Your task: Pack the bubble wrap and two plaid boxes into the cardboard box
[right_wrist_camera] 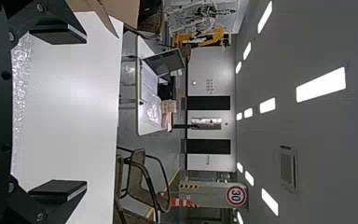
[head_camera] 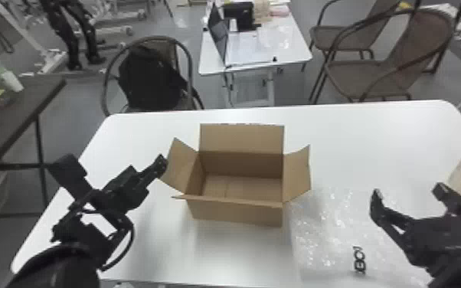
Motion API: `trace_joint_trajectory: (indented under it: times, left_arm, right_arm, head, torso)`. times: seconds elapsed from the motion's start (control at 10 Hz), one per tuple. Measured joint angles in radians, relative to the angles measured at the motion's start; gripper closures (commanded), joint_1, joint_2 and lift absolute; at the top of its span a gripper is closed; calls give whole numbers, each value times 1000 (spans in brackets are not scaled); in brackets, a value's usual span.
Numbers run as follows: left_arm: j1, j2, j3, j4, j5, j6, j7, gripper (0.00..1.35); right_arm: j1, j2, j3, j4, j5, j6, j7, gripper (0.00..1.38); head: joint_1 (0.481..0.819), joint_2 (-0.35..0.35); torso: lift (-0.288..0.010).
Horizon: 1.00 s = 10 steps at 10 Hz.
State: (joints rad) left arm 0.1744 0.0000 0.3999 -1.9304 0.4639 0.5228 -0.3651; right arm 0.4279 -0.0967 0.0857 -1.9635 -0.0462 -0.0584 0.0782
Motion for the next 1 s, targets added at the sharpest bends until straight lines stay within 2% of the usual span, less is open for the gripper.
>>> trace_joint_trajectory:
  times: [0.2, 0.4, 0.5, 0.6, 0.7, 1.0]
  left_arm:
    - [-12, 1, -6, 26, 21, 39, -28, 252]
    - [-22, 11, -16, 36, 22, 62, -40, 395]
    - [-26, 17, -25, 40, 21, 71, -44, 653]
    - [-30, 21, -31, 43, 19, 80, -50, 1009]
    - [-33, 23, -33, 44, 14, 84, -56, 1191]
    - [-35, 22, -38, 43, 10, 81, -57, 1222]
  right_arm:
    - [0, 0, 2, 0, 0, 0, 1, 190]
    - [-2, 0, 2, 2, -2, 0, 3, 190]
    - [-2, 0, 2, 3, -4, 0, 4, 190]
    - [-3, 0, 2, 4, -6, 0, 5, 190]
    - [-4, 0, 3, 5, -7, 0, 6, 190]
    - [-5, 0, 4, 9, -9, 0, 7, 190]
  head:
    - [695, 154]
    - [695, 144]
    - [695, 138]
    - [695, 134]
    - [695, 131]
    - [695, 130]
  torso:
    - [-108]
    - [-108]
    - [-108]
    - [-108]
    - [-108]
    - [-108]
